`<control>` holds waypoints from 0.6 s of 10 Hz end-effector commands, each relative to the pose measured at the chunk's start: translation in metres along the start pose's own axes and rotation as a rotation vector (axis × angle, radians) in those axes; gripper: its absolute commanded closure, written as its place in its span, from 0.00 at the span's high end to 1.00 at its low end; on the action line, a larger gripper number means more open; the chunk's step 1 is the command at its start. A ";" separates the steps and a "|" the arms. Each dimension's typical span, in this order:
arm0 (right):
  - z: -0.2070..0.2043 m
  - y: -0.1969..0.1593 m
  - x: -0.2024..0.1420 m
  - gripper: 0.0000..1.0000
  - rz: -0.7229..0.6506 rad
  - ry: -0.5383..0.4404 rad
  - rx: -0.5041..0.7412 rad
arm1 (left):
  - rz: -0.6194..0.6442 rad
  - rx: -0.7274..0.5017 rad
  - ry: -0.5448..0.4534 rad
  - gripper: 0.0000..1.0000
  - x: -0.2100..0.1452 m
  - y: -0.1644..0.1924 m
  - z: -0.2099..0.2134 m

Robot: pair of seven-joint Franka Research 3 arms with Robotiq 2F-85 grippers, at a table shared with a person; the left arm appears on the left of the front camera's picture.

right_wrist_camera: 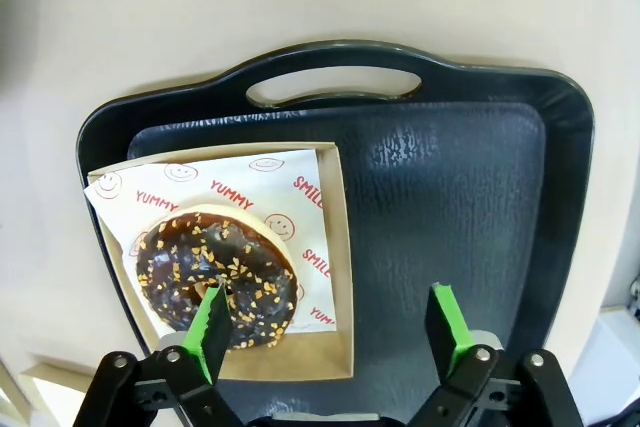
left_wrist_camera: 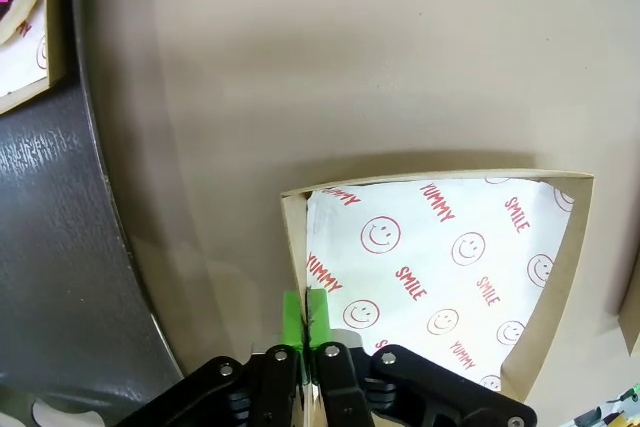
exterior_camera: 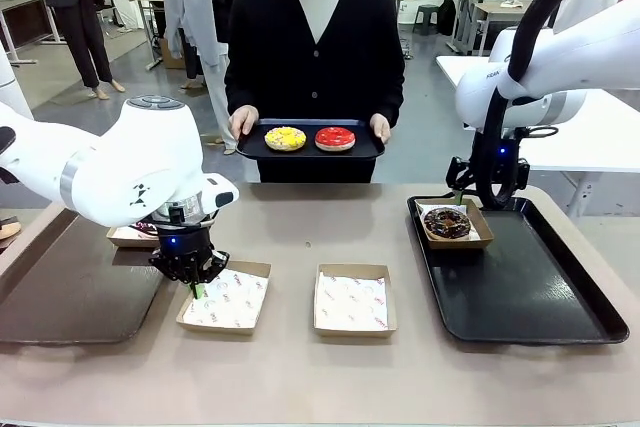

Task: Individually package the donuts and arrange them on the tray.
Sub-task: Place the picked Paper togo box on the Handle tray while simultaneously picking up another Paper togo box from the table with the other hand.

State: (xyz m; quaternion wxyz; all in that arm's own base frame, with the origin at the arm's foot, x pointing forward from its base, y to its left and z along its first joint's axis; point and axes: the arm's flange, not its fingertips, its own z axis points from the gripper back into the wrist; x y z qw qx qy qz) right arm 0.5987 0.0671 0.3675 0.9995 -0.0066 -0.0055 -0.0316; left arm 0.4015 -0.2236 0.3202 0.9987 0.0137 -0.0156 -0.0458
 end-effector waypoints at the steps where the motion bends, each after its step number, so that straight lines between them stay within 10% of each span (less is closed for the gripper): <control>1: -0.001 -0.002 0.002 1.00 -0.009 0.000 0.012 | 0.034 0.012 -0.006 0.00 0.002 -0.003 -0.003; 6: 0.001 -0.003 0.000 1.00 -0.004 -0.001 0.001 | 0.003 -0.001 0.000 0.00 0.001 0.000 0.000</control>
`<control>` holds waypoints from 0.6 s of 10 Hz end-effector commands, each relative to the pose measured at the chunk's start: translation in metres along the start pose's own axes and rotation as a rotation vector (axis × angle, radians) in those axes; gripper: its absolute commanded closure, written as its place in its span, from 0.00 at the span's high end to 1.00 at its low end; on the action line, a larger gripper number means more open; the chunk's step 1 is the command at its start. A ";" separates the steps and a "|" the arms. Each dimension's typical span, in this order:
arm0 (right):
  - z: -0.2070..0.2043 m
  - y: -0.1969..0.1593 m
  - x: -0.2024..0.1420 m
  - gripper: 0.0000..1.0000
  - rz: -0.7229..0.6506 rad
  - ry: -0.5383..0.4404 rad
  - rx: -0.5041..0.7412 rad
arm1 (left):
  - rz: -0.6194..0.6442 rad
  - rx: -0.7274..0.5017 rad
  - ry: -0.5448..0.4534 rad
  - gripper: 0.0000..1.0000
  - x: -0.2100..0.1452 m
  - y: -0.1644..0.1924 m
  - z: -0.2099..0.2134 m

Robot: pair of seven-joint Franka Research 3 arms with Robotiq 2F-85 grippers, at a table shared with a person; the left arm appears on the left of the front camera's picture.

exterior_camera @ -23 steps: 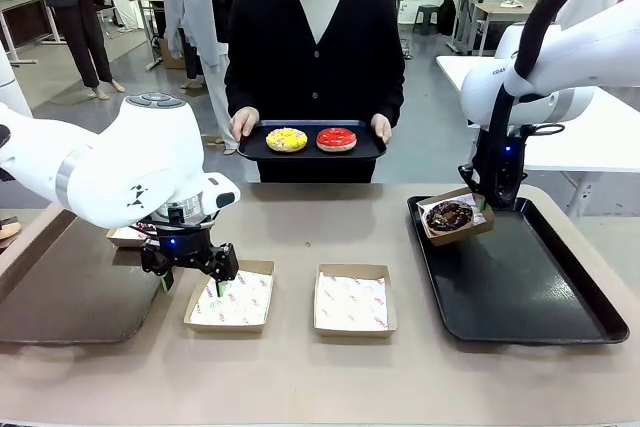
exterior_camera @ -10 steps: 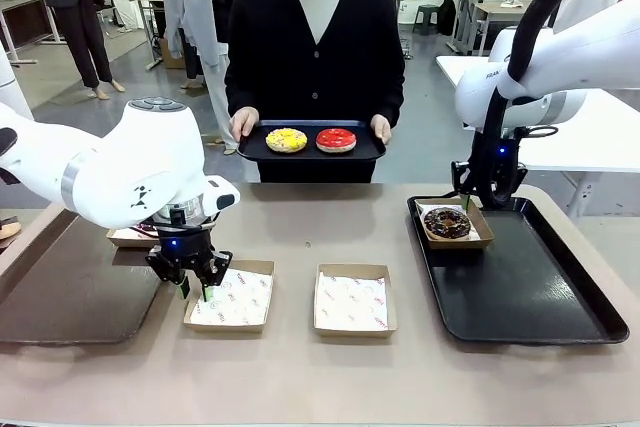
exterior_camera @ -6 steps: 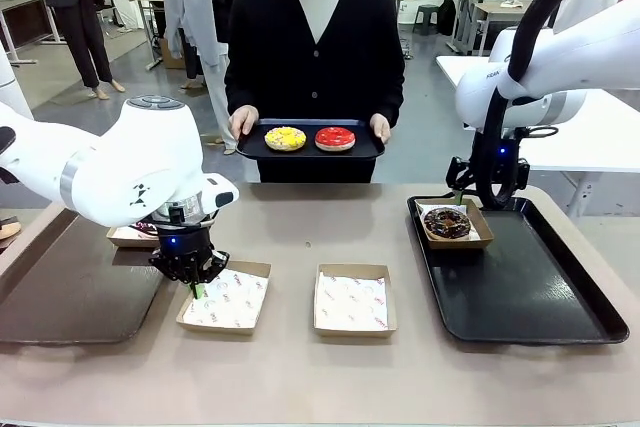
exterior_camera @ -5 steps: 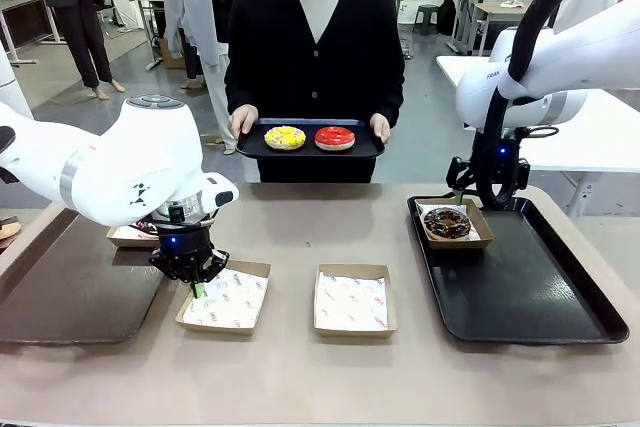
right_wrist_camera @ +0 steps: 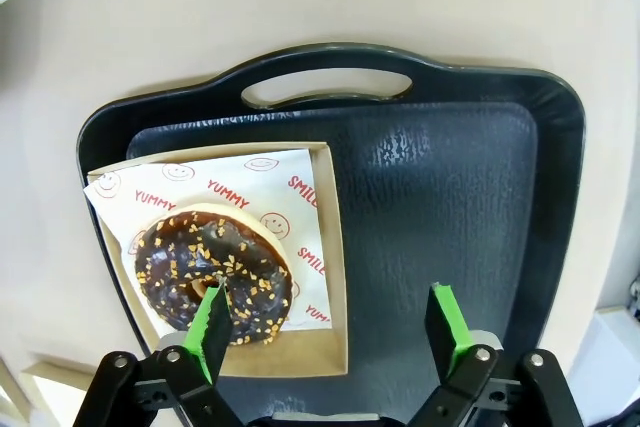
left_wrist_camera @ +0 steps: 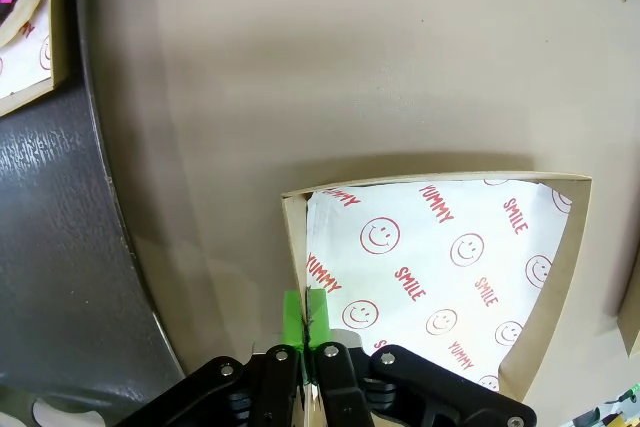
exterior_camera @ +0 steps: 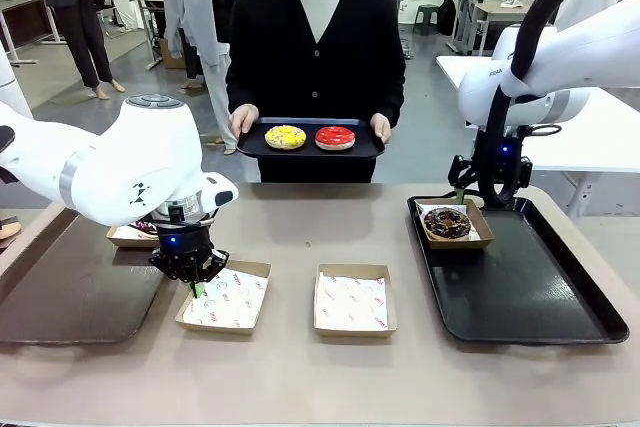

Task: Individually package the donuts and arrange them on the tray.
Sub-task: Place the picked Paper togo box on the Handle tray while simultaneously picking up another Paper togo box from the table with the other hand.

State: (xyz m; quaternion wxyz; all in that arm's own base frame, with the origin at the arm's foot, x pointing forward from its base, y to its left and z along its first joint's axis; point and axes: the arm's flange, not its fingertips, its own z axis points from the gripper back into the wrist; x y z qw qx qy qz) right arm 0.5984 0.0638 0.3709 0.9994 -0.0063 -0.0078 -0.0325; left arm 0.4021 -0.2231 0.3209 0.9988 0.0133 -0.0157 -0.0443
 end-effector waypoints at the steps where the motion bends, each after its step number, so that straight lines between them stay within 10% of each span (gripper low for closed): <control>1: -0.003 0.001 0.000 1.00 -0.002 0.003 0.000 | 0.000 0.000 0.000 0.00 0.000 0.000 0.000; 3: -0.001 0.000 0.000 1.00 0.000 0.001 0.000 | 0.000 0.000 0.000 0.01 0.000 0.000 0.000; 6: 0.035 -0.087 -0.024 1.00 0.054 0.017 0.370 | -0.004 -0.046 -0.072 0.01 0.003 0.000 0.077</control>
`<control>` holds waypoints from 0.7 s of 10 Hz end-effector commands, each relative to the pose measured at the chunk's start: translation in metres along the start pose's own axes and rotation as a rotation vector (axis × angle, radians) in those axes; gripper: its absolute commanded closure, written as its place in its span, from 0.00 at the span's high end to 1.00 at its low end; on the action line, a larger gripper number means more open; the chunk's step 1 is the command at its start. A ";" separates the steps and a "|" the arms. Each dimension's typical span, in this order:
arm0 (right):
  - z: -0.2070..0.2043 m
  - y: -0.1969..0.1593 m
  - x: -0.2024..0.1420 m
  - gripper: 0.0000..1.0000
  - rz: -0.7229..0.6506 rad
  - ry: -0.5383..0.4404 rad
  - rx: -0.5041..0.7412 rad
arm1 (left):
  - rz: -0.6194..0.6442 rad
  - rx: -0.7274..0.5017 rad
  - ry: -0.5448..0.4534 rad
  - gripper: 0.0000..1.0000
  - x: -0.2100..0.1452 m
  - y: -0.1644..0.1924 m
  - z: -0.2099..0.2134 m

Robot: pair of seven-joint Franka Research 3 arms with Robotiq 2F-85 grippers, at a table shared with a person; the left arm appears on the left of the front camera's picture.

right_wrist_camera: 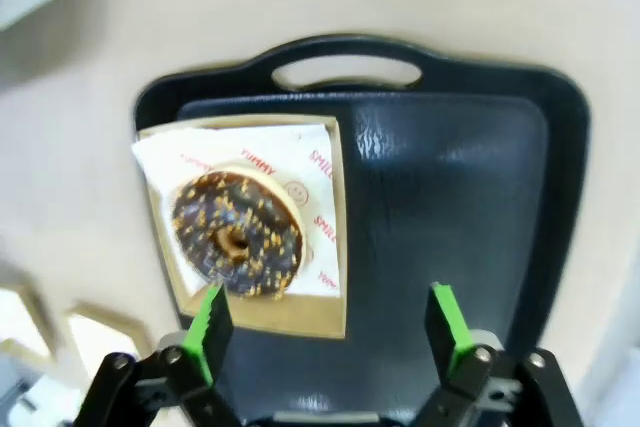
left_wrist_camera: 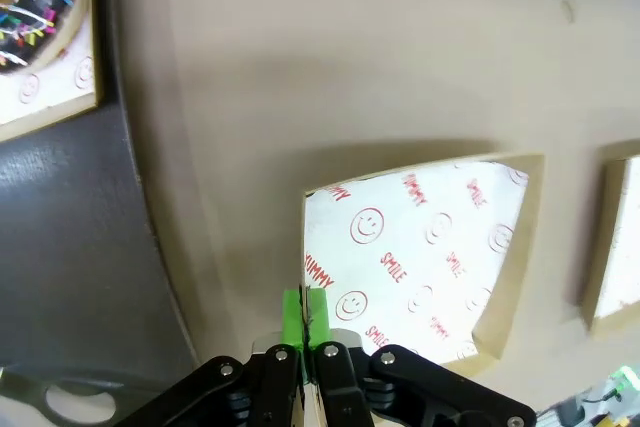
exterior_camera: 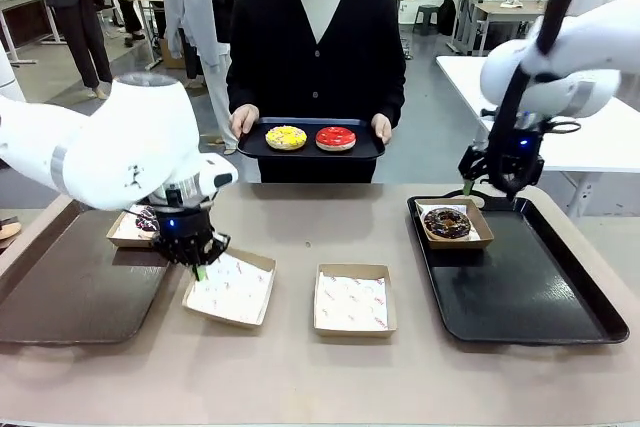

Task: Individually package the donuts and arrange them on the tray.
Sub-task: Place the picked Paper togo box on the Handle tray while simultaneously picking up another Paper togo box from the table with the other hand.

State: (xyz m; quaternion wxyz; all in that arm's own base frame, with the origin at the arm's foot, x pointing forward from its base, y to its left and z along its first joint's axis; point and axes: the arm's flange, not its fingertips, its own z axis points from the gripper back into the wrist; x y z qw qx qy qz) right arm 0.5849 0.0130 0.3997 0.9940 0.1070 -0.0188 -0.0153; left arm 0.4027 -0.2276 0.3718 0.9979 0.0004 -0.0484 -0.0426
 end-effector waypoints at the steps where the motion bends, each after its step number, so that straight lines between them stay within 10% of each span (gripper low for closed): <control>1: 0.029 -0.061 -0.029 1.00 0.007 0.031 0.252 | 0.003 -0.030 -0.017 0.01 0.011 0.000 0.047; 7: 0.068 -0.188 -0.108 1.00 -0.009 -0.084 0.839 | 0.060 0.052 -0.017 0.01 0.078 -0.043 0.102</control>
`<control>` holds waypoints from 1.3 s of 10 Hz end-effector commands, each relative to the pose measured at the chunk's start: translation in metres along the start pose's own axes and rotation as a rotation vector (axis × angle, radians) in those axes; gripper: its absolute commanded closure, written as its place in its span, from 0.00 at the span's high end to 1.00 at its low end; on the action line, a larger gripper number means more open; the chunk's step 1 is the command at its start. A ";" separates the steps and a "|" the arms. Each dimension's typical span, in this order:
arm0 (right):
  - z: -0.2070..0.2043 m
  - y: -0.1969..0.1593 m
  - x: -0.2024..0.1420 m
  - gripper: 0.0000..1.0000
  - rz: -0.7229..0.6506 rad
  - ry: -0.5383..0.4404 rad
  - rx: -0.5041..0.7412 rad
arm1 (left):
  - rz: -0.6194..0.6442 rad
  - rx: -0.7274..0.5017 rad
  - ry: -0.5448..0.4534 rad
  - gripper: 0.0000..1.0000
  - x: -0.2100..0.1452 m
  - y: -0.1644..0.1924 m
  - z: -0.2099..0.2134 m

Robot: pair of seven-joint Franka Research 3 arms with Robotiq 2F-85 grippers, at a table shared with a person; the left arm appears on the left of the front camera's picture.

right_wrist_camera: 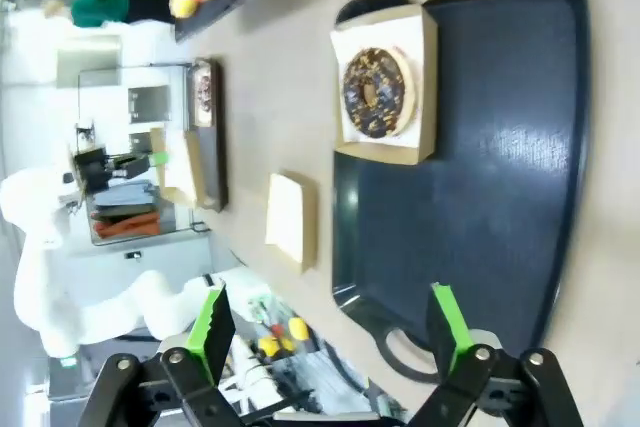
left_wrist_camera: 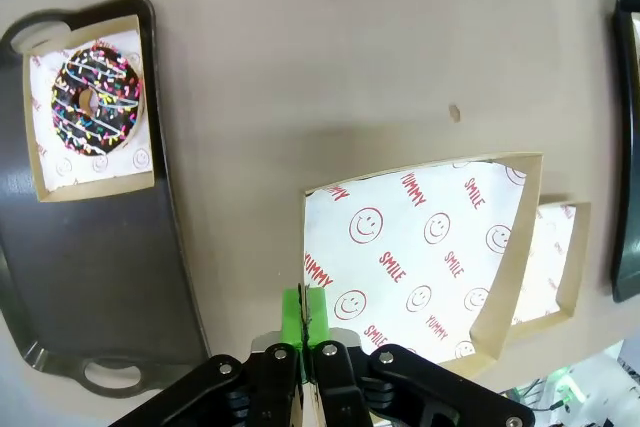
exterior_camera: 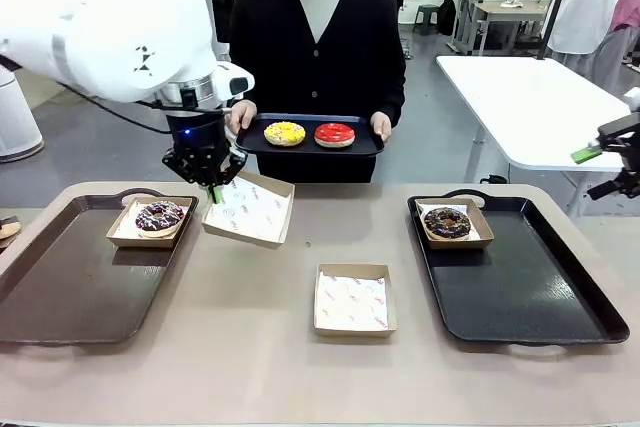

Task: Individually package the donuts and arrange them on the tray.
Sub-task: Place the picked Paper togo box on the Handle tray while simultaneously picking up another Paper togo box from the table with the other hand.

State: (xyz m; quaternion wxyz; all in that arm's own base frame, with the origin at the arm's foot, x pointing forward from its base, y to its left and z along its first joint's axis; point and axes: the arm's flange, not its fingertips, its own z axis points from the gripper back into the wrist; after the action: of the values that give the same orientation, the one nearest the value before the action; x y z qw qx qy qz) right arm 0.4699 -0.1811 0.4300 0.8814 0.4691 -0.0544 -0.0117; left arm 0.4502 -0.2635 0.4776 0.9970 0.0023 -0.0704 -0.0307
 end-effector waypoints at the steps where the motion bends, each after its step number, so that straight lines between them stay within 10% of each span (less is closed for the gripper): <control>1: 0.002 -0.015 -0.012 1.00 0.013 -0.051 0.117 | 0.045 0.050 0.036 0.01 0.030 -0.015 0.000; 13: 0.007 -0.030 -0.027 1.00 0.013 -0.069 0.238 | 0.082 0.005 0.070 0.01 0.089 -0.014 -0.023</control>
State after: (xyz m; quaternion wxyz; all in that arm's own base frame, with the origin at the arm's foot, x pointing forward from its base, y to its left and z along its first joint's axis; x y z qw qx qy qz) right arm 0.4458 -0.2011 0.4095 0.8179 0.5681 -0.0903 -0.0124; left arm 0.5397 -0.2847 0.4664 0.9993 0.0030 -0.0352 0.0091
